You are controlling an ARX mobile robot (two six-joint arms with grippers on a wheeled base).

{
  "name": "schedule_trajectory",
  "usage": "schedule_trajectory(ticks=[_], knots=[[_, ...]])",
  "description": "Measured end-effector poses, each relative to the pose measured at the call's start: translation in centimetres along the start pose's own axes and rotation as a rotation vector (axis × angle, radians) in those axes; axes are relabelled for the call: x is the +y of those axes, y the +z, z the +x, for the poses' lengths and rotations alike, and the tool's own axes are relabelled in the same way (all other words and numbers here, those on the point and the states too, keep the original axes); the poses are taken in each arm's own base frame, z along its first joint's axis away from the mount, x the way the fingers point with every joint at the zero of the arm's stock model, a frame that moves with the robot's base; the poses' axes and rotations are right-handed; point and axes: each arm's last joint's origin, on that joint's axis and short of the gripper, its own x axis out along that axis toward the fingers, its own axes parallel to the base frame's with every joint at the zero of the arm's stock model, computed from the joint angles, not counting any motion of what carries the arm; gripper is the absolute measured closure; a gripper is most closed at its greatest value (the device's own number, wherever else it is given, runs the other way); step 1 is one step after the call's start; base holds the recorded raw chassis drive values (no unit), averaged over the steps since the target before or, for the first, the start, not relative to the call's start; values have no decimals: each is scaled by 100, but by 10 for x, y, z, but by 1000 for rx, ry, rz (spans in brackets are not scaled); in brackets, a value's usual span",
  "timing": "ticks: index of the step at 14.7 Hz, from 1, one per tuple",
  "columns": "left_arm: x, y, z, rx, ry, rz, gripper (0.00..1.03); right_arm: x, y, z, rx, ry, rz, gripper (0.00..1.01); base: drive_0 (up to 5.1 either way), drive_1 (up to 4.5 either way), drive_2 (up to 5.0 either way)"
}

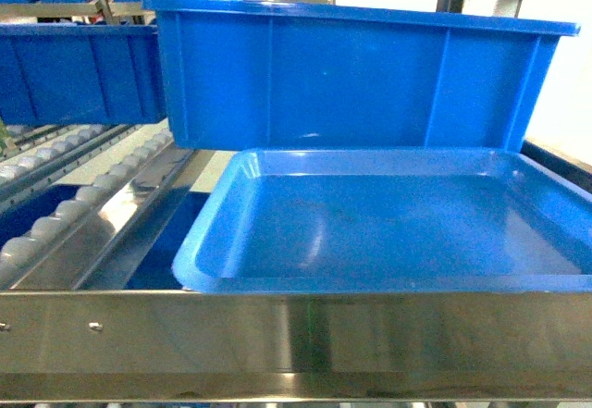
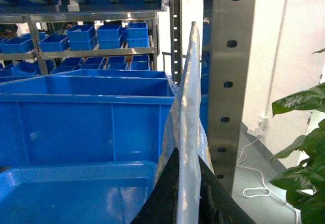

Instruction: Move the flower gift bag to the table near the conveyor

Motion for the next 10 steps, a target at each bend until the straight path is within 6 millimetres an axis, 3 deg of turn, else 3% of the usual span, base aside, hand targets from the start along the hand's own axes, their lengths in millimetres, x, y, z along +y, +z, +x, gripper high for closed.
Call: schedule_trajectory(ticks=[10], knots=[[0,0,0,-1,1,0,101,0,0,0,1,1,0,98,-487,259,259]])
